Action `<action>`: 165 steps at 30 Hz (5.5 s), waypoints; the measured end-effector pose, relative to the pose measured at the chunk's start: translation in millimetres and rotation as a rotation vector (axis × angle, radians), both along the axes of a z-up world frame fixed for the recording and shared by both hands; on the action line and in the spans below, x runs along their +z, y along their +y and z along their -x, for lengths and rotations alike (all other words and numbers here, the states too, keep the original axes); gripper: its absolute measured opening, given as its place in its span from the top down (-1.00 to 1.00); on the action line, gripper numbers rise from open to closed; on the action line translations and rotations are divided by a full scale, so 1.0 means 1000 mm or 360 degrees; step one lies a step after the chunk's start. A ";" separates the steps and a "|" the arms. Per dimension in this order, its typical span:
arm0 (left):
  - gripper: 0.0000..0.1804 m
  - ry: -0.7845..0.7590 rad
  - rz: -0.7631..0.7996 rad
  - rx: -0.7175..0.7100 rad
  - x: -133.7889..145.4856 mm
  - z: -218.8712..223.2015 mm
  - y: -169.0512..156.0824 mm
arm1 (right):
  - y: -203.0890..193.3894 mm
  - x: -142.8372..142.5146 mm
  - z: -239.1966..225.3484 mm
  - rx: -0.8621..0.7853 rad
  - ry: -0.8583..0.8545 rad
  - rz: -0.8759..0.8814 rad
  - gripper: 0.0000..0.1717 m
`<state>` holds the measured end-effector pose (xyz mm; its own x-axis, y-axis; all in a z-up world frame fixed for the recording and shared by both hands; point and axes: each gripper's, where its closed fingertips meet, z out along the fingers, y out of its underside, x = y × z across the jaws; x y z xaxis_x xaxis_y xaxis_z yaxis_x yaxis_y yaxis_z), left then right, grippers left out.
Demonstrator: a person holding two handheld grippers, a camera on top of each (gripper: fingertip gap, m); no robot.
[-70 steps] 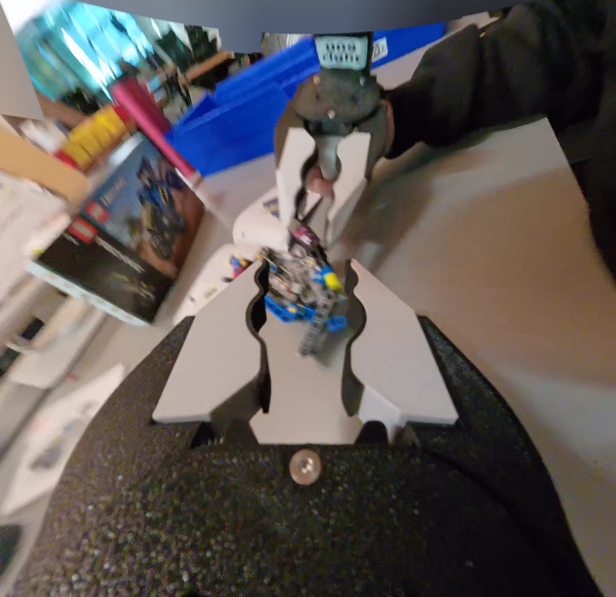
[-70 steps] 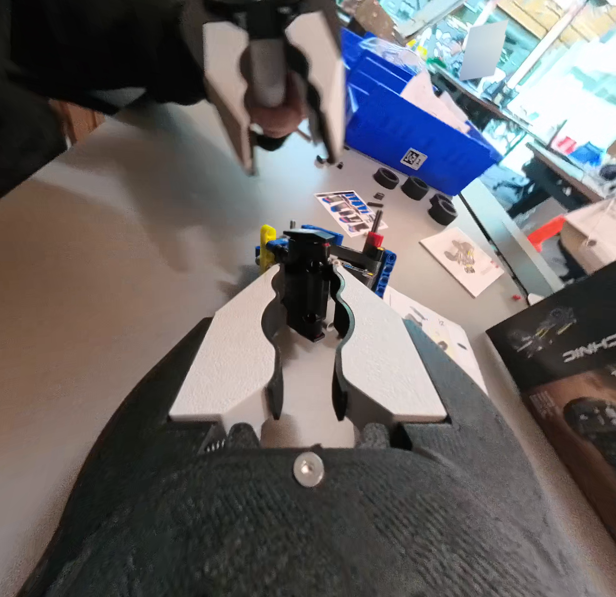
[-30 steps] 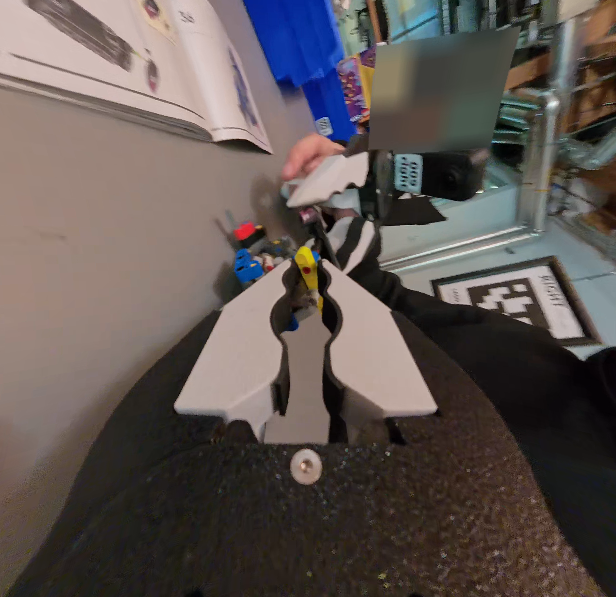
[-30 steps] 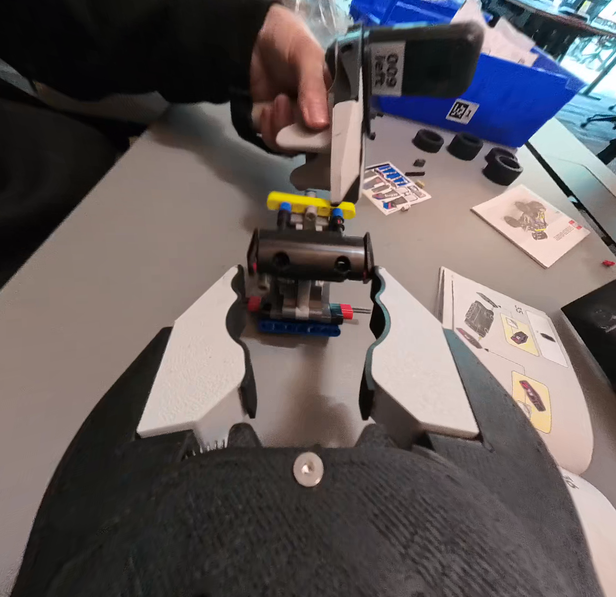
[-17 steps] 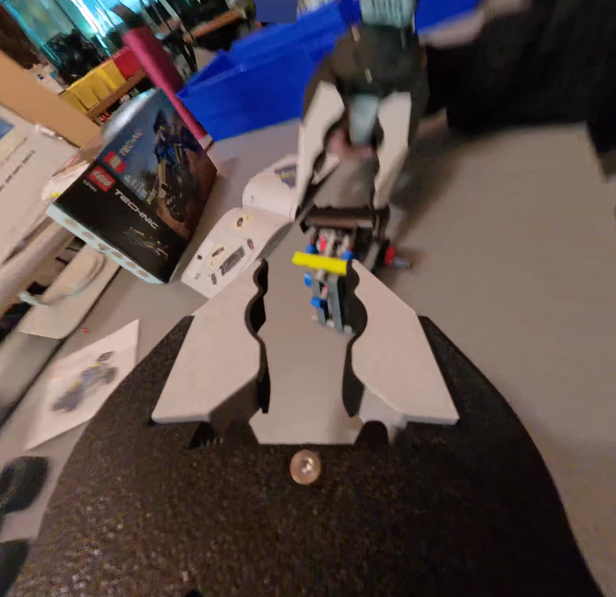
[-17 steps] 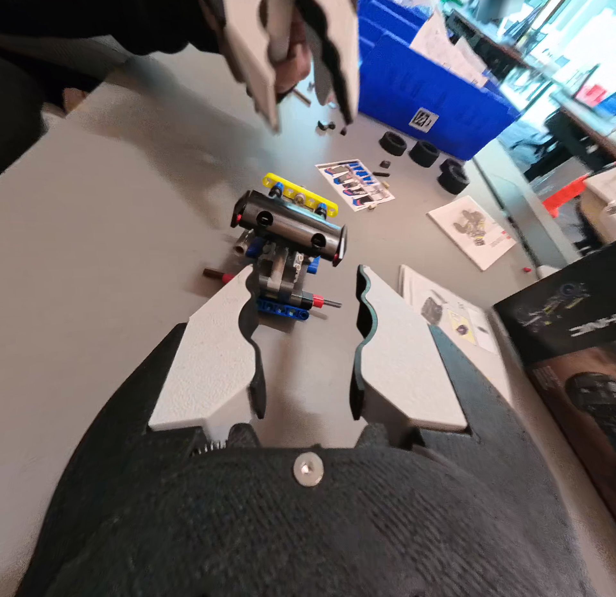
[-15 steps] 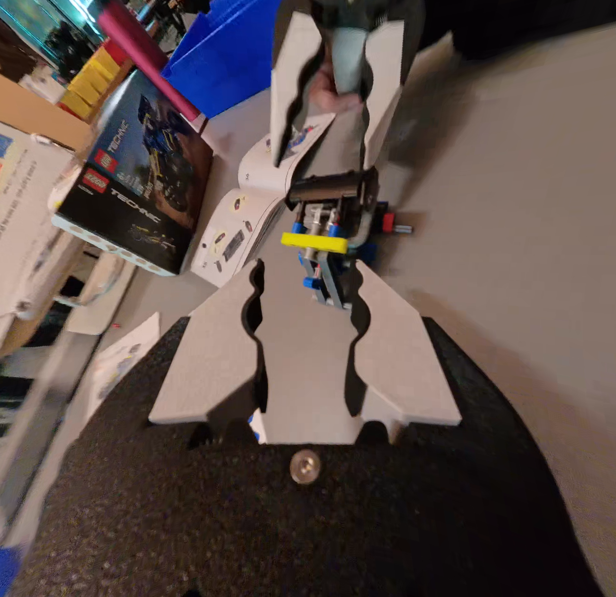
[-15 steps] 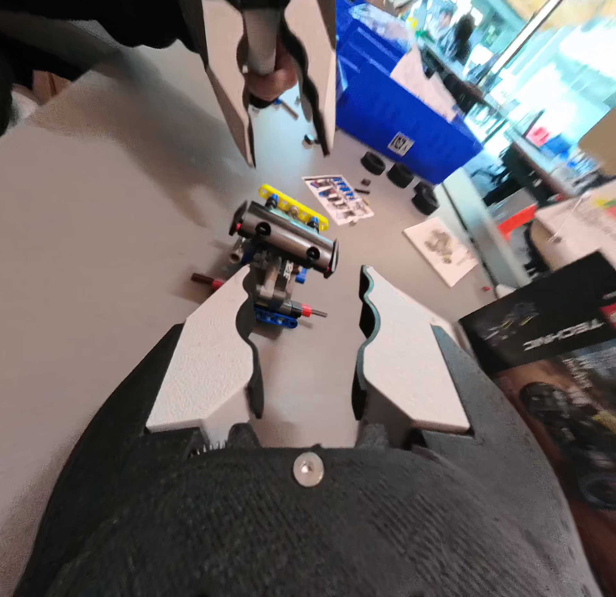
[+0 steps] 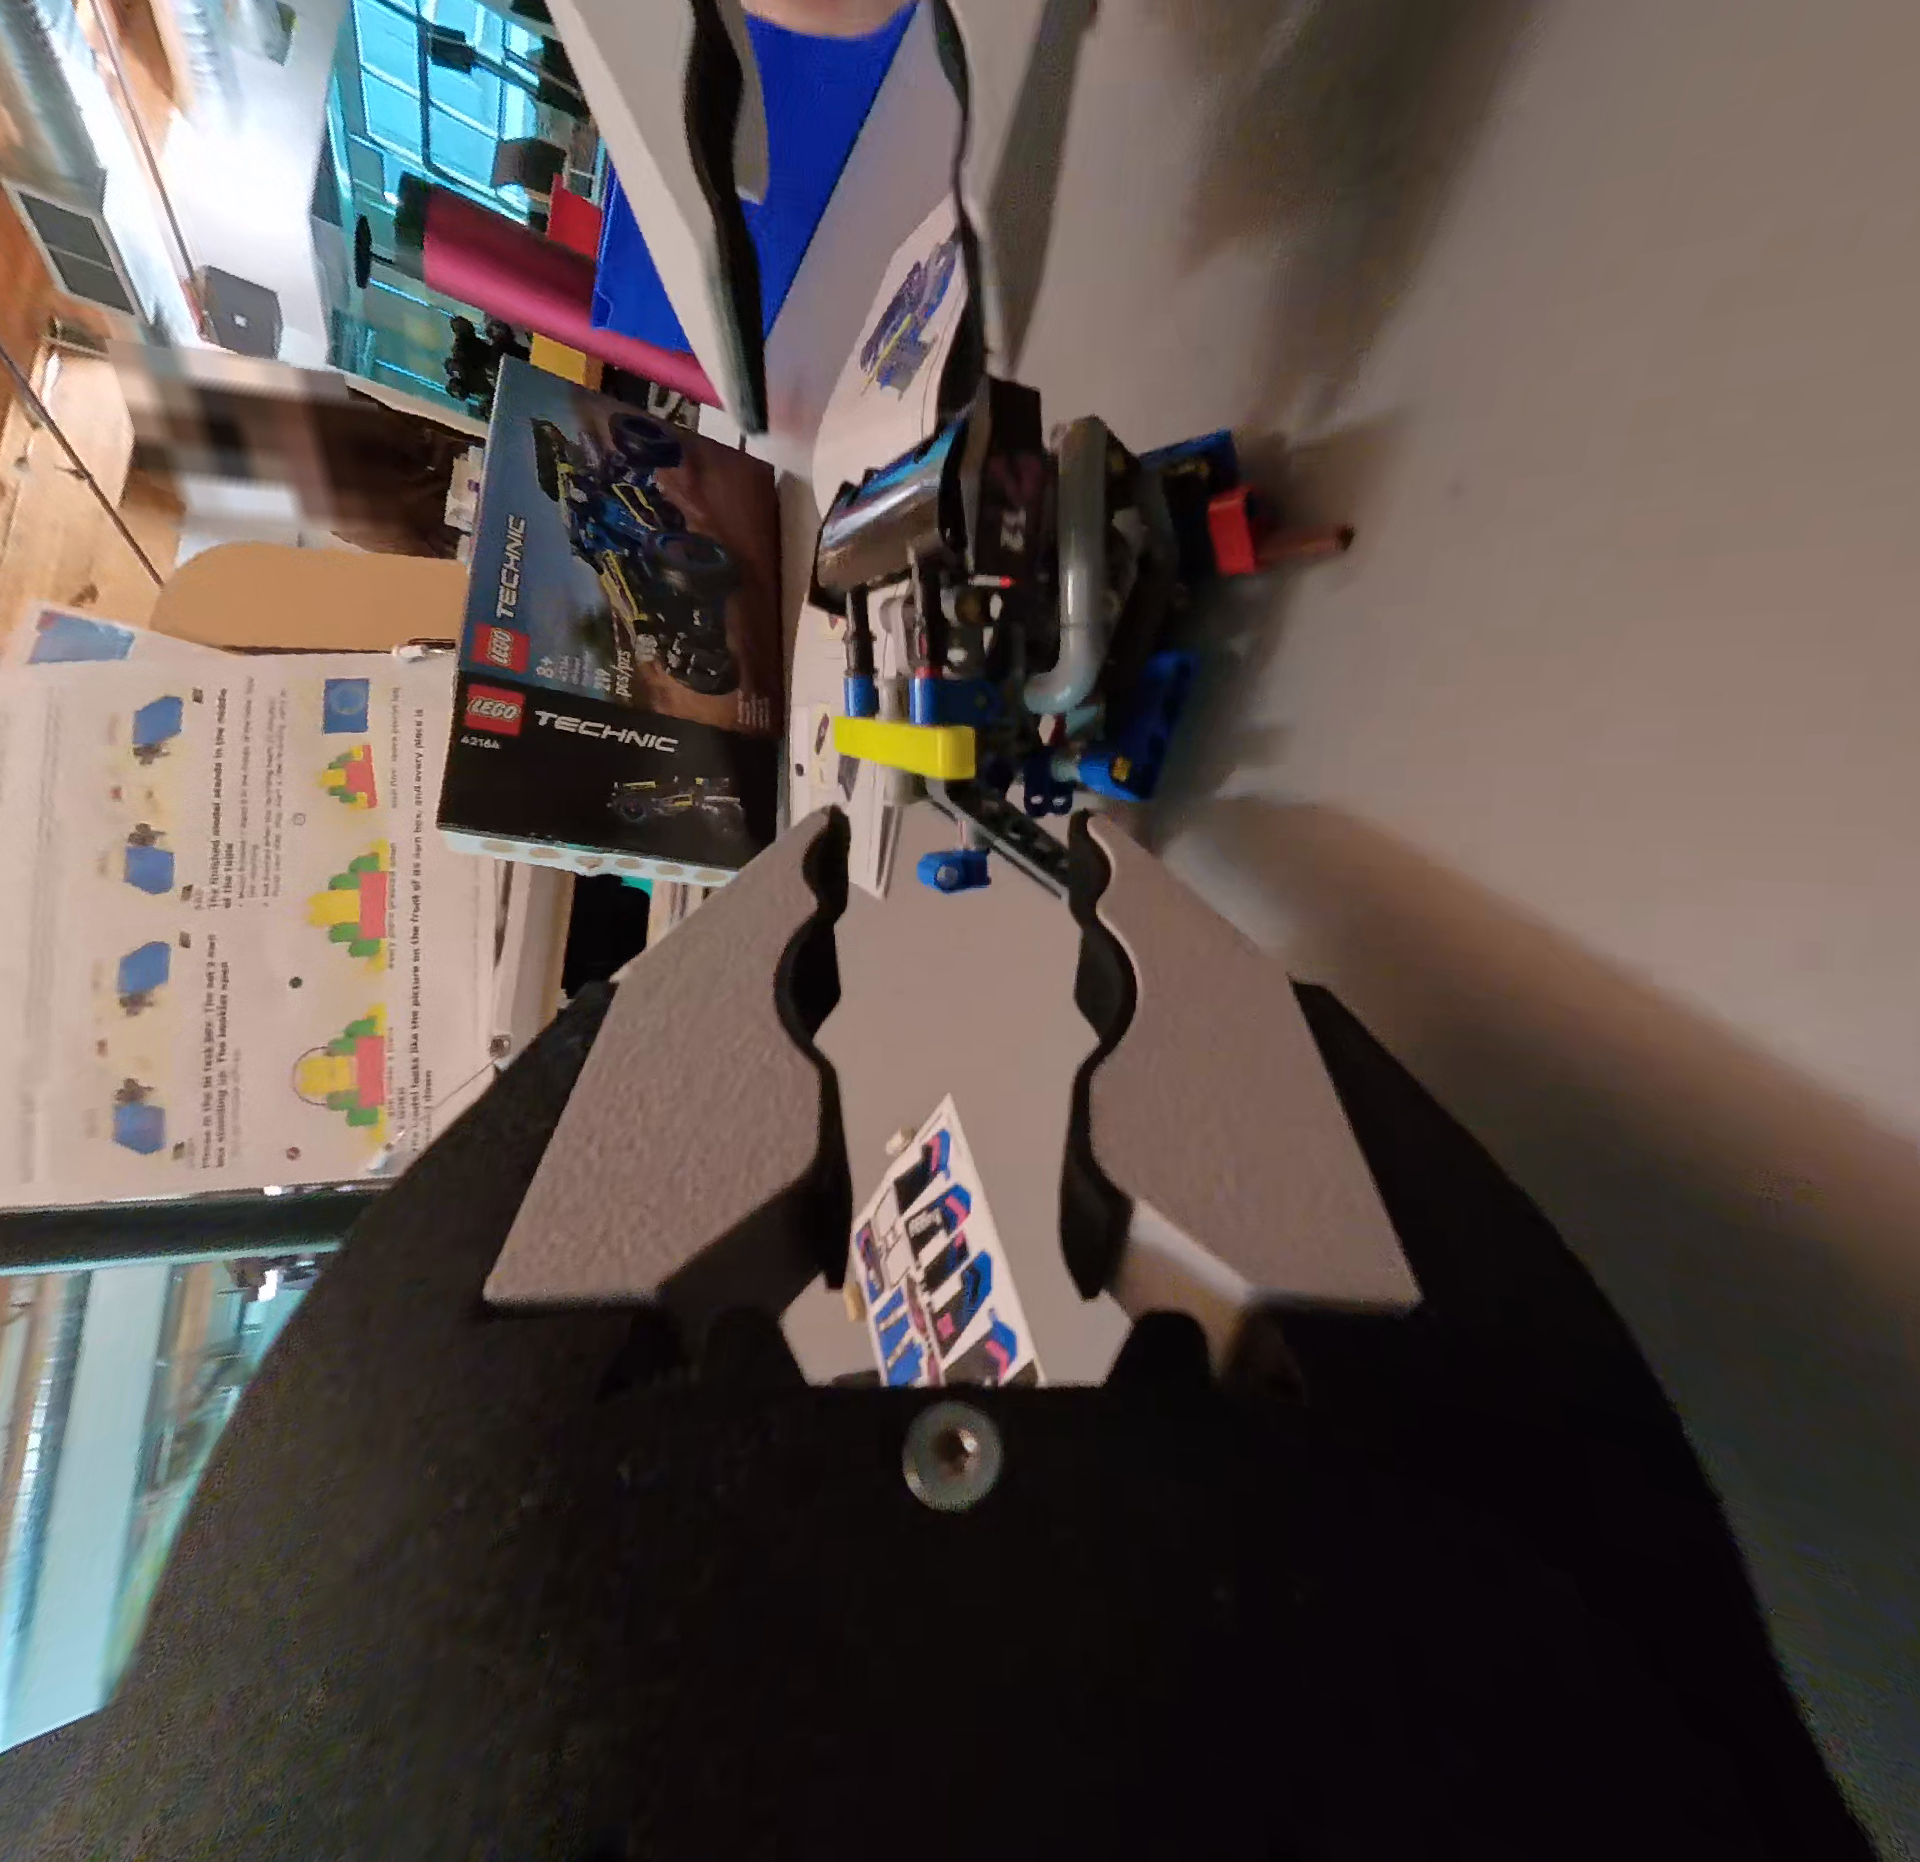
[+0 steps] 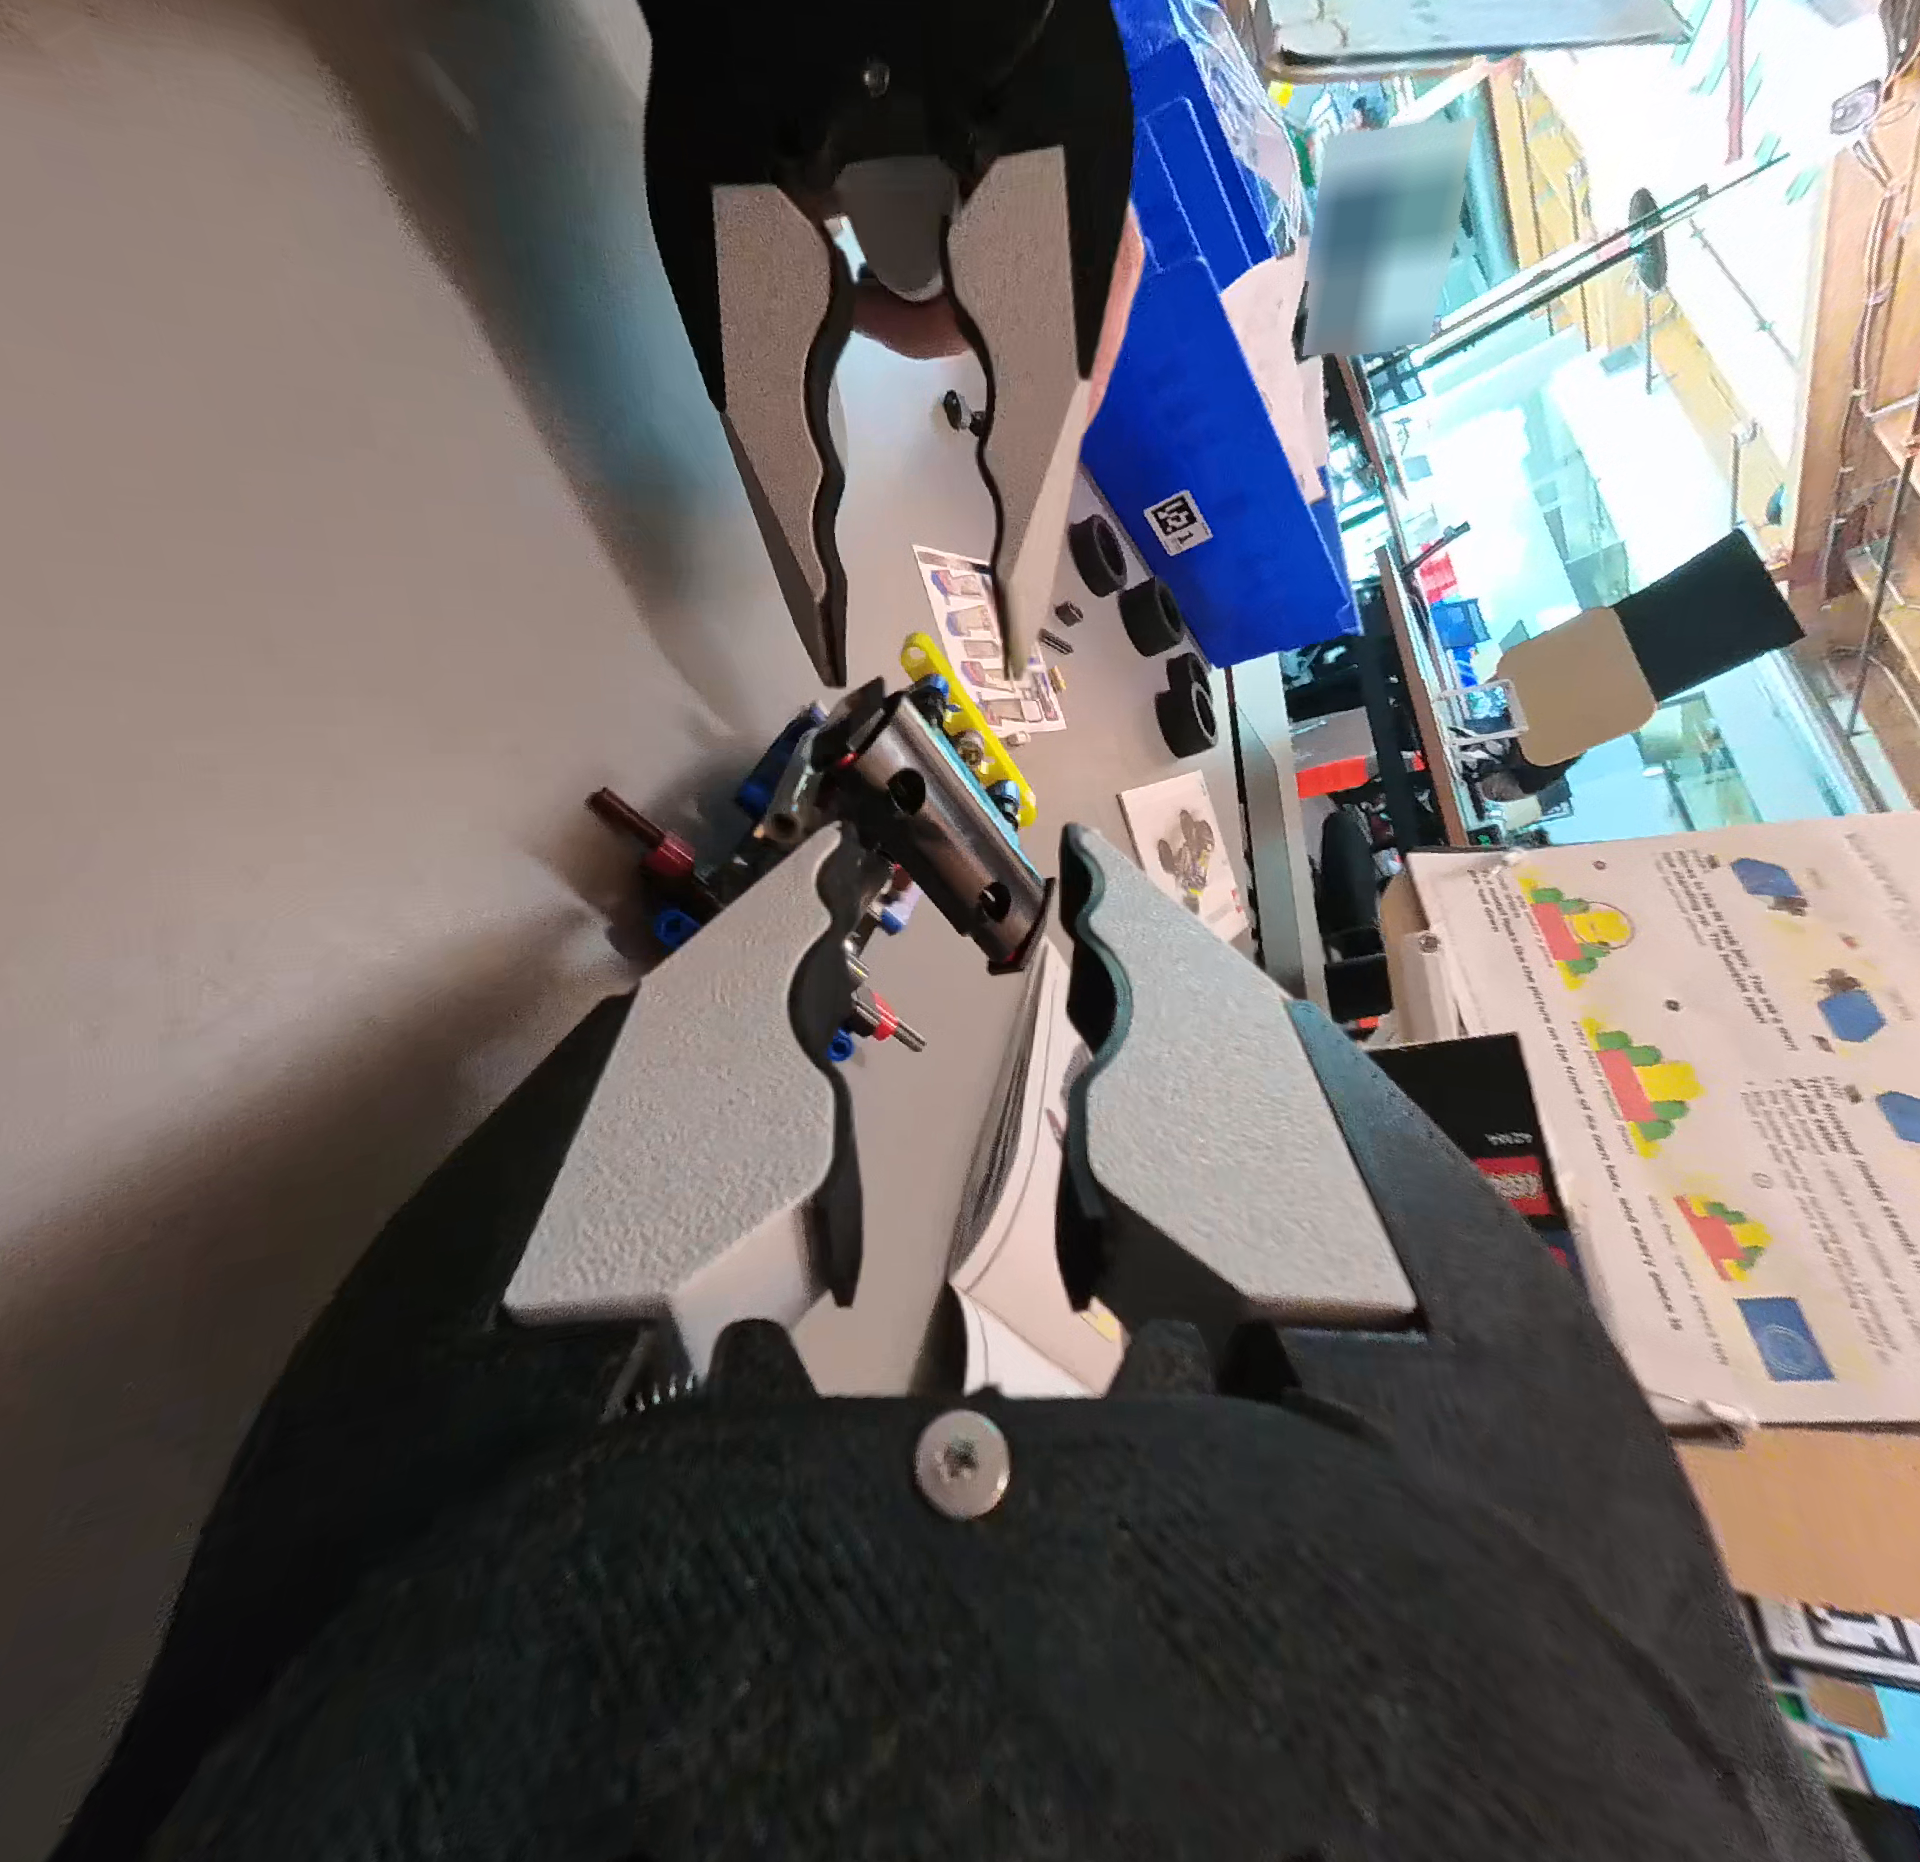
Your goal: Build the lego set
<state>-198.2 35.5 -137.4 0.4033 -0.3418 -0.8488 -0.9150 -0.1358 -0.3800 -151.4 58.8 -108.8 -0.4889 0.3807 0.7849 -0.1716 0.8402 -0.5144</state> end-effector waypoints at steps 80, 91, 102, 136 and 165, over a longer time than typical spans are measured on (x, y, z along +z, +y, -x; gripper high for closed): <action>0.86 -0.1859 0.0841 0.0008 -0.012 0.005 0.033 | 0.034 -0.036 0.048 -0.0615 -0.0808 0.1299 0.92; 0.86 -0.1926 0.0872 0.0032 -0.012 0.010 0.032 | 0.033 -0.026 0.058 -0.0721 -0.0611 0.1303 0.93; 0.86 -0.1949 0.0863 0.0042 -0.011 0.013 0.033 | 0.031 -0.029 0.060 -0.0723 -0.0669 0.1346 0.93; 0.87 -0.1920 0.0895 -0.0053 -0.009 0.008 0.018 | 0.023 -0.032 0.050 -0.0581 -0.0833 0.1377 0.92; 0.86 -0.1636 0.0751 -0.0109 -0.010 -0.002 0.018 | 0.010 -0.026 0.044 -0.0438 -0.0844 0.1387 0.90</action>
<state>-195.9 53.5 -146.9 0.8033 -0.5882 0.0936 -0.2096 -0.4262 -0.8800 -195.0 68.3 -135.0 -0.5004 0.8597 -0.1022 0.3923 0.1200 -0.9120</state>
